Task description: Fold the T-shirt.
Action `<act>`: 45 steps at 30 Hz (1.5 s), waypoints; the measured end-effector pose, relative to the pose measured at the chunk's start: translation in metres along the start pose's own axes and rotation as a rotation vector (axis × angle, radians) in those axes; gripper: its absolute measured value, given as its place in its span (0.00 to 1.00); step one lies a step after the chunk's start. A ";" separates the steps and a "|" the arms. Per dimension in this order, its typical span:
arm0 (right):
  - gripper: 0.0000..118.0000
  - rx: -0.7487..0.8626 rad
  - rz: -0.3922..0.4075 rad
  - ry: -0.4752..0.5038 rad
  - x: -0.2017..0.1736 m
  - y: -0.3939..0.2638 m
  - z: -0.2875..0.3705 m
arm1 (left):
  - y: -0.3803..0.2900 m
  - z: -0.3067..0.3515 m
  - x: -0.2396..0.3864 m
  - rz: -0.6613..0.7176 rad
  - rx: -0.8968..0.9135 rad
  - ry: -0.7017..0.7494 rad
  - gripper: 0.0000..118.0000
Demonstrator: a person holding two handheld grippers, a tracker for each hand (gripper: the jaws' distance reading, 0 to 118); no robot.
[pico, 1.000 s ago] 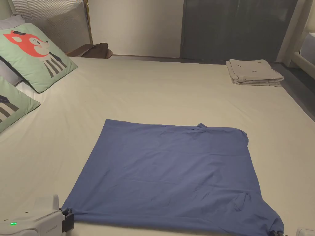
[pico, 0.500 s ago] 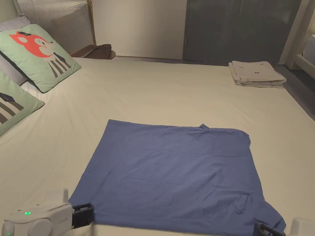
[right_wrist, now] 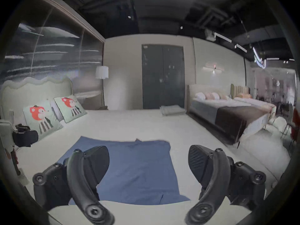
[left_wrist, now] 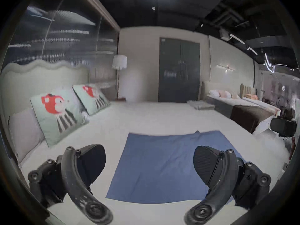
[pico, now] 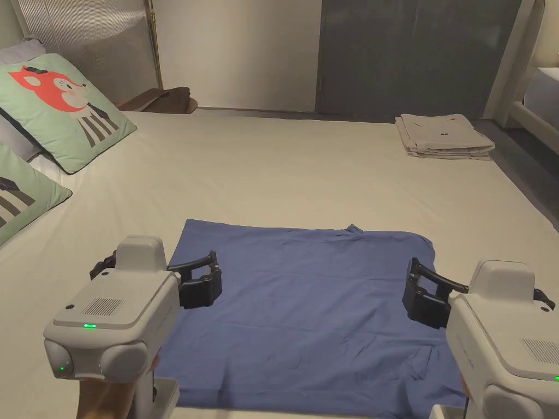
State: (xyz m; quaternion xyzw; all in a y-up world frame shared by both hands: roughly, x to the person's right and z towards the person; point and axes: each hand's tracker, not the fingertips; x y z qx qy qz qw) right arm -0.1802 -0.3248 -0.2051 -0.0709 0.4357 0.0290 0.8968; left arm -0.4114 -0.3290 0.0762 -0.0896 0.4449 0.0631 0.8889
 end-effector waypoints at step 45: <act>0.00 -0.017 0.087 0.002 -0.019 -0.010 0.004 | -0.125 -0.005 -0.106 0.088 -0.699 0.090 0.60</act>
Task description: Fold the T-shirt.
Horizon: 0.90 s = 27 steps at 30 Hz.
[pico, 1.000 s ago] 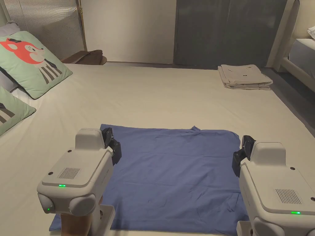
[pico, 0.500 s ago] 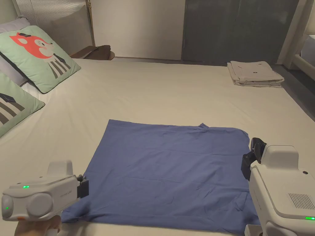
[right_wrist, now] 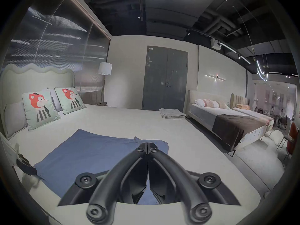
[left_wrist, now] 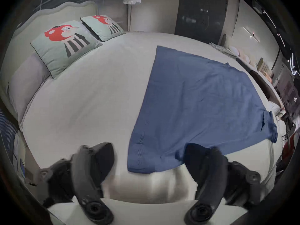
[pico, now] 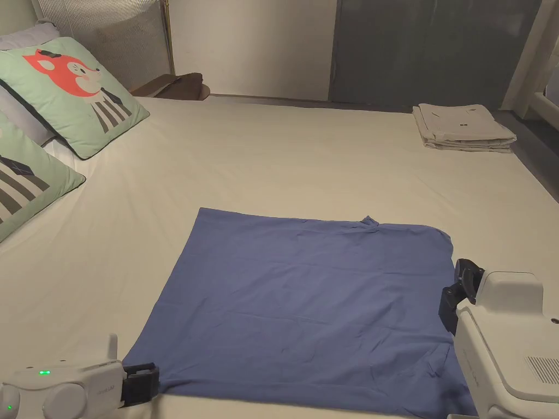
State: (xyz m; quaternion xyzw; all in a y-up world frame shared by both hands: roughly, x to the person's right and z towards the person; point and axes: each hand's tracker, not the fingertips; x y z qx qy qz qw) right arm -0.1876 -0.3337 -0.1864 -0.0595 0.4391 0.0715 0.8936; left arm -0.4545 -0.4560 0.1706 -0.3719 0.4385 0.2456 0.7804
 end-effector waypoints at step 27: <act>0.84 -0.592 -0.183 -0.023 0.077 -0.138 -0.002 | 0.015 0.020 0.021 0.010 0.050 -0.055 0.03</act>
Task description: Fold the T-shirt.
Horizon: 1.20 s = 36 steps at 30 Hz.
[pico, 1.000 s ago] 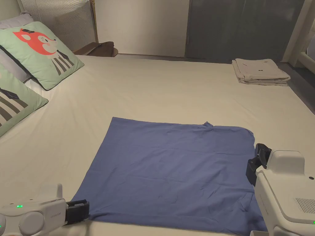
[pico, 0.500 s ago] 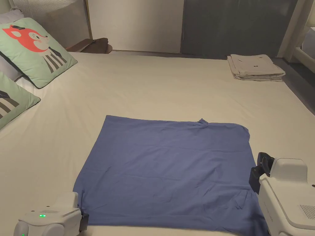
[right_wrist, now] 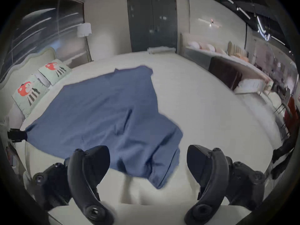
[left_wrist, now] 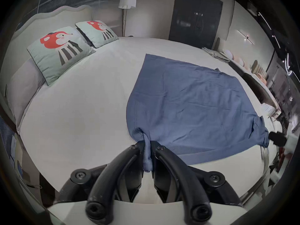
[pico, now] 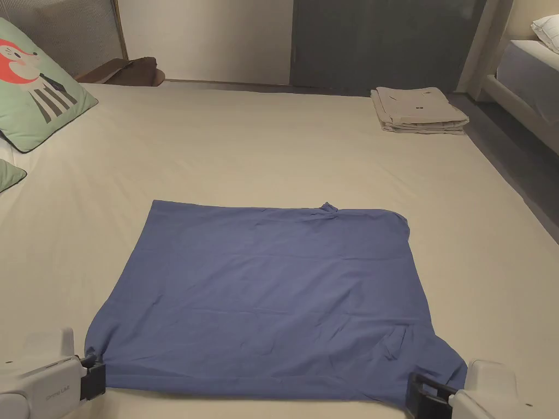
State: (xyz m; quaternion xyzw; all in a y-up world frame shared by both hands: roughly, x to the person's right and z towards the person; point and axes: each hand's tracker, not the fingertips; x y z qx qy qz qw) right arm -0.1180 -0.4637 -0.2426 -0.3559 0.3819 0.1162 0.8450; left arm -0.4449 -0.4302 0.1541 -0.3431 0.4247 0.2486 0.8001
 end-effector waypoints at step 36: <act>0.08 0.229 0.006 0.087 -0.035 0.152 -0.060 | 0.139 -0.061 0.010 0.073 0.104 -0.058 0.04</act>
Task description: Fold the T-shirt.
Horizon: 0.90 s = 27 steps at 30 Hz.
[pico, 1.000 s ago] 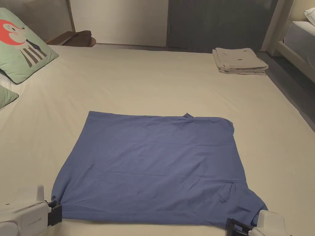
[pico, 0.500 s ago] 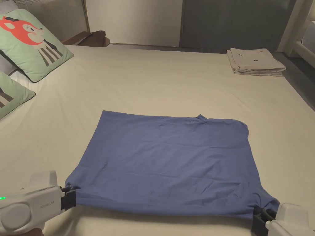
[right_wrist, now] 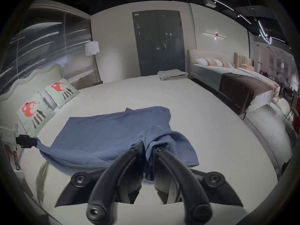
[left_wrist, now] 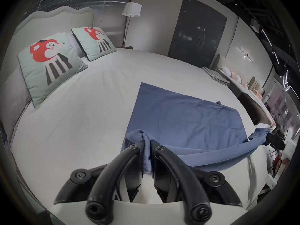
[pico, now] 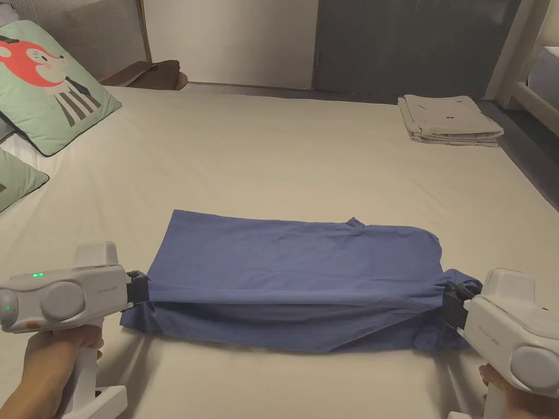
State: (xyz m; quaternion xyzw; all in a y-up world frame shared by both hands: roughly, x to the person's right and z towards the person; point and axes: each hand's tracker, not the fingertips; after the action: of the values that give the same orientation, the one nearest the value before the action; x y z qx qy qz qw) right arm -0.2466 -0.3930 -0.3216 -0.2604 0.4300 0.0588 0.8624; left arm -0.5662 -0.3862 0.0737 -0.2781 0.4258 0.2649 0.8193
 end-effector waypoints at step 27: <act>0.72 -0.168 0.018 -0.108 -0.004 0.012 -0.096 | 0.032 -0.112 0.022 0.024 -0.118 0.035 0.86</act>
State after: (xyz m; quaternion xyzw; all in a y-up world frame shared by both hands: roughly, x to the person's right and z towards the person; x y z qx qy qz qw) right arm -0.3211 -0.4303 -0.3709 -0.3245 0.3787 0.1163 0.8589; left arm -0.6383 -0.4351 -0.0061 -0.3252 0.4270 0.2946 0.7906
